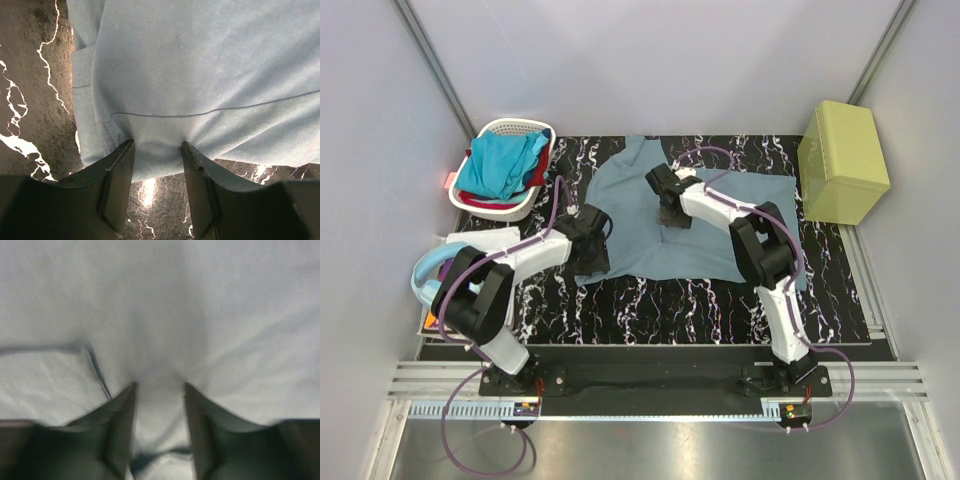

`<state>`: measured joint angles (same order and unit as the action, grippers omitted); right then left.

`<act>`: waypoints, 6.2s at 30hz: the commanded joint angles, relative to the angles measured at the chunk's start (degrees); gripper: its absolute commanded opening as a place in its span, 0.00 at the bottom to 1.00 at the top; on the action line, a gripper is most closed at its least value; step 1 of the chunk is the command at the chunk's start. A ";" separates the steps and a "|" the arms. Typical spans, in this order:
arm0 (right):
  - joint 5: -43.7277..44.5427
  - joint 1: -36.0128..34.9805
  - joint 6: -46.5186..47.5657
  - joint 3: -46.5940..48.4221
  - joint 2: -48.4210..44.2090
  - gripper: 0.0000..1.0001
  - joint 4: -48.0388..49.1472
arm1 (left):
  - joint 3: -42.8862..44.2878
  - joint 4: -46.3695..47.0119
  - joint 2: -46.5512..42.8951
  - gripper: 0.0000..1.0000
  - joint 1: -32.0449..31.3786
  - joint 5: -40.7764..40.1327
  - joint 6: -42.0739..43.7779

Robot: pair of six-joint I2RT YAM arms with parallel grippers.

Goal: Fold and stack the t-shirts
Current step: Fold the flattened tshirt in 1/3 of the way

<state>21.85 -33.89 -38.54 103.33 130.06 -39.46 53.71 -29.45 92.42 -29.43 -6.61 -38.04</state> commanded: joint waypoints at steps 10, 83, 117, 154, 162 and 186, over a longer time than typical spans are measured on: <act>7.10 0.74 2.60 -18.68 -30.12 0.67 1.15 | 6.56 2.12 -7.35 0.82 -3.44 -4.99 5.25; -1.81 18.34 -0.30 -34.94 -41.19 0.63 -3.78 | 5.54 -2.89 -9.54 0.99 -5.63 0.37 6.32; -2.51 14.64 0.14 -44.79 -55.62 0.58 -6.94 | -2.65 1.59 -2.68 0.68 -5.20 -5.69 1.83; -1.89 14.55 -2.41 -46.82 -57.46 0.51 -6.06 | -8.80 -18.62 -13.23 0.00 -9.68 0.98 -3.09; -1.81 14.64 -2.32 -45.94 -56.50 0.51 -6.24 | -7.13 -27.57 -14.63 0.00 -10.47 -0.15 -7.13; 2.95 17.01 1.02 -28.91 -43.70 0.68 -6.77 | 12.63 -20.58 -13.16 0.99 -5.91 -13.07 0.94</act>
<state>23.09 -18.35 -38.61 65.93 79.81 -48.34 57.98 -56.95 77.78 -37.08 -14.26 -42.15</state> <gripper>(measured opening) 0.677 0.977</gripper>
